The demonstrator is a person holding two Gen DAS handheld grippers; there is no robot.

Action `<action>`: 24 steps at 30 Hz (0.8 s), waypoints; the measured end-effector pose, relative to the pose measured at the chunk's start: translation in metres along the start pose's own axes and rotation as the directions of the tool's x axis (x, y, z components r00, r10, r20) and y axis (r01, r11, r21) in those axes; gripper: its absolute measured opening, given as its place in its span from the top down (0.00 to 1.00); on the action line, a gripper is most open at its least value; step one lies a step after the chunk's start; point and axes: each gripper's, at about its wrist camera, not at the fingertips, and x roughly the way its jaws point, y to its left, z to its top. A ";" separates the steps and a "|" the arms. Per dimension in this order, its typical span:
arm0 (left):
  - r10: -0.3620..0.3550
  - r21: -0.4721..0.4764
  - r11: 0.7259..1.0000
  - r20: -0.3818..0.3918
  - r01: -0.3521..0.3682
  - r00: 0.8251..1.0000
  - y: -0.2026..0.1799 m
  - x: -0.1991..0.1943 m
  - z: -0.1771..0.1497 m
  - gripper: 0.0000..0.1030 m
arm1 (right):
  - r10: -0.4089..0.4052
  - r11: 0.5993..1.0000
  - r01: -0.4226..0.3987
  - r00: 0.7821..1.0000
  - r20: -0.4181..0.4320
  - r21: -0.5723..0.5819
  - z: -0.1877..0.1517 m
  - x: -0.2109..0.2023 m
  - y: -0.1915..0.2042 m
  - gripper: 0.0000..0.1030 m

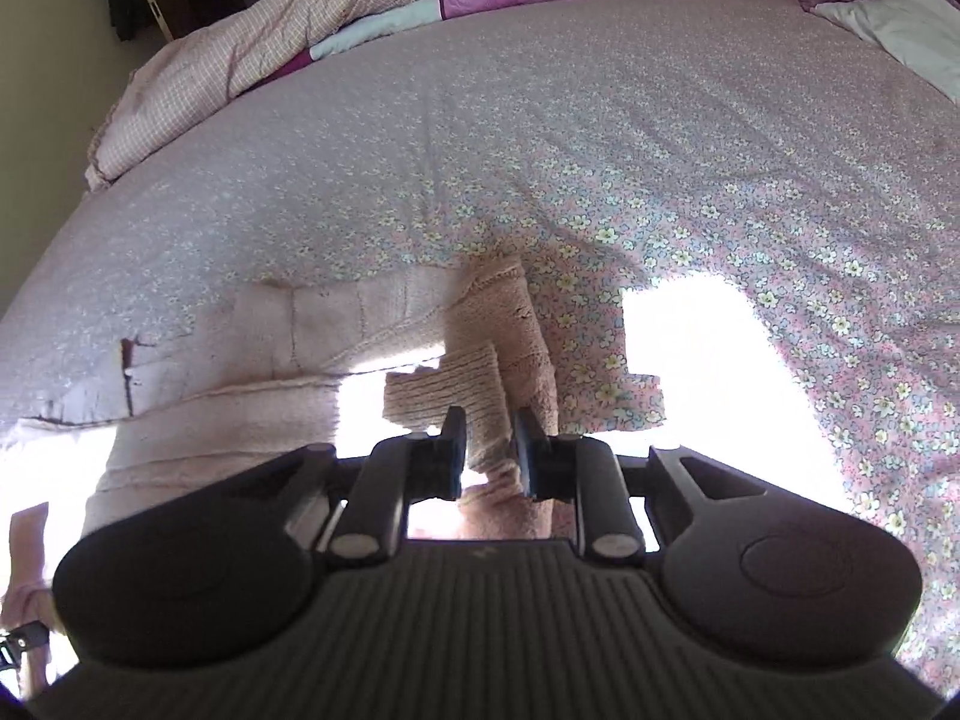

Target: Fold small clothes

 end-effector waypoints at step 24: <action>-0.009 0.040 0.999 -0.002 0.009 1.000 0.006 -0.047 -0.031 0.07 | 0.050 0.998 -0.050 0.999 0.000 -0.040 -0.069 -0.061 0.003 0.54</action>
